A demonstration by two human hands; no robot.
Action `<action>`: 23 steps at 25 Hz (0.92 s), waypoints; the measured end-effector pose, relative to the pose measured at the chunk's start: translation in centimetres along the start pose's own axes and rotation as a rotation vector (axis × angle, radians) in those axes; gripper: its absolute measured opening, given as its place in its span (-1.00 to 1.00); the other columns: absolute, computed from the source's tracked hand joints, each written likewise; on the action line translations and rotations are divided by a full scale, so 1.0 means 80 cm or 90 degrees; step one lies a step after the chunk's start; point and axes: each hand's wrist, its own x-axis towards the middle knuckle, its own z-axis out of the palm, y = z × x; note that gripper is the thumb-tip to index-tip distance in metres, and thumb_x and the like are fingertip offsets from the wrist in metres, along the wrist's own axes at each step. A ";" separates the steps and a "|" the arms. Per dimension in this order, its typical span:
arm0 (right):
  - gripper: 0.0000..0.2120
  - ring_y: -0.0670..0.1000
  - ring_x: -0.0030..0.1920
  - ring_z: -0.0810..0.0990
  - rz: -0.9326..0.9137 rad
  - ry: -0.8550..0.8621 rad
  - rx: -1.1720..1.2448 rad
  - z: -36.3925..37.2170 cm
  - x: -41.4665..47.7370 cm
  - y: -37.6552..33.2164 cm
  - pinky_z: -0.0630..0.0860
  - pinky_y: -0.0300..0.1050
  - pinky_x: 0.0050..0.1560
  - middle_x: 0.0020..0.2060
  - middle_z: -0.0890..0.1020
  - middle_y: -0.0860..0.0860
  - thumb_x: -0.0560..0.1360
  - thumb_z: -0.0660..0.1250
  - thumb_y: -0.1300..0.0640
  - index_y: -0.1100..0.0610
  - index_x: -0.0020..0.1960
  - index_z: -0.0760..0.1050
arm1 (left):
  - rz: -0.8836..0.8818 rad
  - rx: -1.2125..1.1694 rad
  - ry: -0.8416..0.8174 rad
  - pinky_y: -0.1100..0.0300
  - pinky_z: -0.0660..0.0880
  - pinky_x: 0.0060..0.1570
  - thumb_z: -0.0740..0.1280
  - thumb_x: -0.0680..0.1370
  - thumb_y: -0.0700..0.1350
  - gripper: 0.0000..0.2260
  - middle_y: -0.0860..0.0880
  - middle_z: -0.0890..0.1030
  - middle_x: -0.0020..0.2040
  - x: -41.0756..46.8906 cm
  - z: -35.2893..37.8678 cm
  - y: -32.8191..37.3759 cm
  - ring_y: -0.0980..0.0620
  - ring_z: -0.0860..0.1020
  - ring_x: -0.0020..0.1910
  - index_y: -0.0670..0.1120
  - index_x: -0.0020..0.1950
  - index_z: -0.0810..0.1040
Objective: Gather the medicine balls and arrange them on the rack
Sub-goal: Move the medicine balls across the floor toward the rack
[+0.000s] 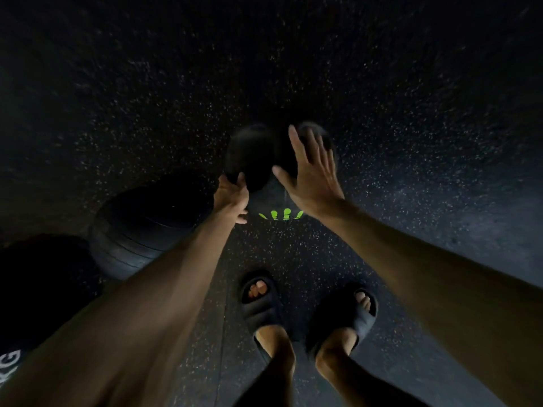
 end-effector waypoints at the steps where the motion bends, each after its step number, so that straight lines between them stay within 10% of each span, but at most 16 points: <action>1: -0.23 0.16 0.62 -0.13 -0.011 -0.028 -0.006 0.004 -0.008 0.007 -0.16 0.21 0.59 0.63 -0.07 0.15 0.59 0.02 -0.37 -0.08 0.63 -0.20 | 0.003 0.025 0.022 -0.24 0.60 0.06 0.08 0.67 0.18 -0.49 -0.25 0.43 0.42 0.006 0.000 0.001 -0.31 0.59 0.17 -0.06 0.54 0.20; 7: -0.27 0.14 0.61 0.04 0.008 -0.038 0.042 -0.023 0.082 0.027 -0.11 0.17 0.59 0.60 0.15 0.09 0.59 -0.06 -0.39 -0.08 0.64 -0.12 | 0.260 0.253 0.090 -0.12 0.10 0.54 -0.16 0.67 0.19 -0.41 -0.29 0.07 0.60 0.017 0.004 0.027 -0.25 0.13 0.57 -0.10 0.62 -0.09; 12: -0.33 0.22 0.47 0.34 0.138 -0.023 0.122 -0.064 0.203 0.032 0.20 0.20 0.49 0.49 0.37 0.12 0.61 -0.11 -0.38 -0.10 0.62 0.04 | 0.483 0.242 0.140 -0.19 0.01 0.55 0.11 0.56 0.39 -0.18 -0.16 -0.05 0.63 0.051 0.009 0.087 -0.15 -0.01 0.61 0.03 0.63 -0.17; 23: -0.45 0.07 0.47 0.31 0.040 0.249 0.200 -0.072 0.299 0.067 0.25 0.19 0.46 0.49 0.37 -0.02 0.60 0.08 -0.29 -0.13 0.53 0.29 | 0.411 0.157 0.206 -0.21 0.28 0.41 0.08 0.54 0.42 -0.33 -0.18 0.39 0.45 0.173 0.021 0.317 -0.22 0.34 0.43 0.05 0.52 0.32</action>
